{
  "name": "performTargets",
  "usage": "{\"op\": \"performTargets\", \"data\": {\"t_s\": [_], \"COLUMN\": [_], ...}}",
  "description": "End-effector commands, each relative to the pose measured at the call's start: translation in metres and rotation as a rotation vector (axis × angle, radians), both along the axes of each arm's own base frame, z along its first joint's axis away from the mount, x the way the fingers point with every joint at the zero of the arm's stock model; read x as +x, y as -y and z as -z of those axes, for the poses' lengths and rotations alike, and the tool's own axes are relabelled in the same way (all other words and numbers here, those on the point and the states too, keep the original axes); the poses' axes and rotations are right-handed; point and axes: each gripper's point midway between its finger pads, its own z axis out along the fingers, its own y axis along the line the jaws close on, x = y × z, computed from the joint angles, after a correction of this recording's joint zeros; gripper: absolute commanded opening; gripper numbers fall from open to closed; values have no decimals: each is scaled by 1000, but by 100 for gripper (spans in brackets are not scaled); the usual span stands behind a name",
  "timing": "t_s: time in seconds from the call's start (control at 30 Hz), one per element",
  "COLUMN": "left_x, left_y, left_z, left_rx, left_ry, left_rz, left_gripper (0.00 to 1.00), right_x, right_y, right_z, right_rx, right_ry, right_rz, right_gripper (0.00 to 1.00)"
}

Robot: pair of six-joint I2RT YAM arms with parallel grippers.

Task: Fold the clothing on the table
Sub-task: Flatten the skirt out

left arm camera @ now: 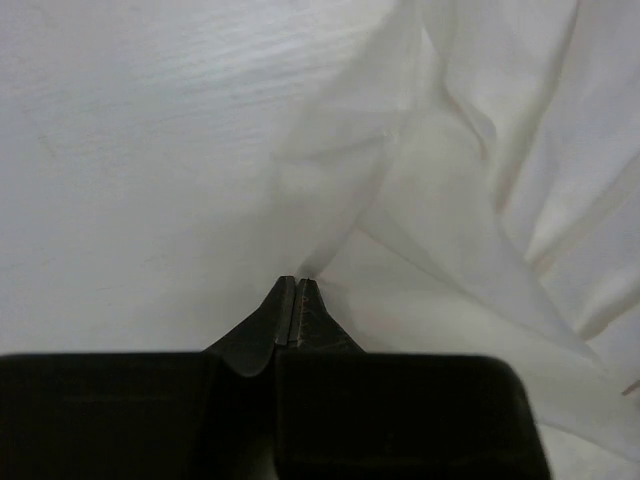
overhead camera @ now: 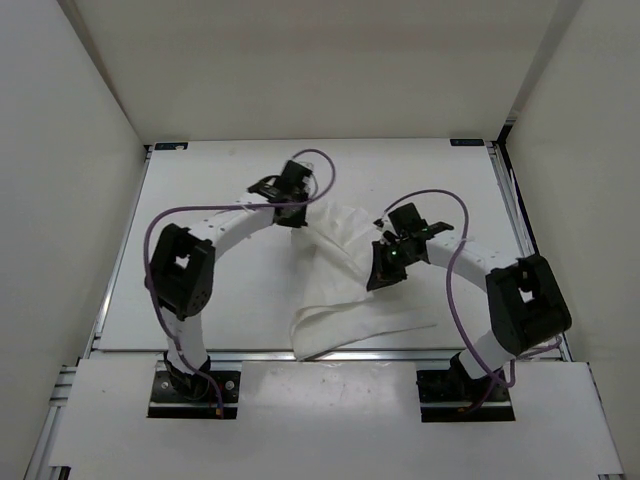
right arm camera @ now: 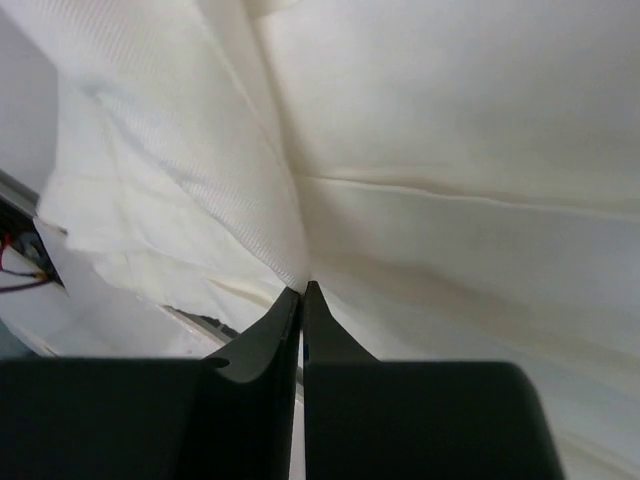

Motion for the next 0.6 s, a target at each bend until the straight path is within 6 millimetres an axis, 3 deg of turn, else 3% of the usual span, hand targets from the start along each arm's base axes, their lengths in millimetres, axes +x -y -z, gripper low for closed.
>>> {"op": "performTargets", "data": {"t_s": [0.0, 0.07, 0.13, 0.2, 0.37, 0.4, 0.47, 0.53, 0.57], "left_x": [21, 28, 29, 31, 49, 50, 55, 55, 56], "left_y": [-31, -65, -82, -88, -108, -110, -105, -98, -94], "left_z": [-62, -58, -53, -47, -55, -52, -66, -79, -95], "left_rx": [-301, -276, -248, -232, -191, -200, -235, -258, -283], "left_ry": [54, 65, 65, 71, 113, 107, 125, 134, 154], "left_rz": [-26, -84, -99, -93, -129, -140, -140, -127, -117], "left_gripper": [0, 0, 0, 0, 0, 25, 69, 99, 98], "right_x": [13, 15, 17, 19, 22, 26, 27, 25, 25], "right_y": [29, 45, 53, 56, 54, 50, 39, 22, 13], "right_z": [-12, -11, -12, -12, -17, -22, -28, -38, -44], "right_rx": [-14, -21, -22, -32, -37, -22, 9, 91, 139], "right_ry": [58, 53, 64, 62, 72, 87, 98, 94, 104], "right_rz": [98, 148, 164, 163, 144, 138, 105, 55, 25], "right_gripper": [0, 0, 0, 0, 0, 0, 0, 0, 0]}}
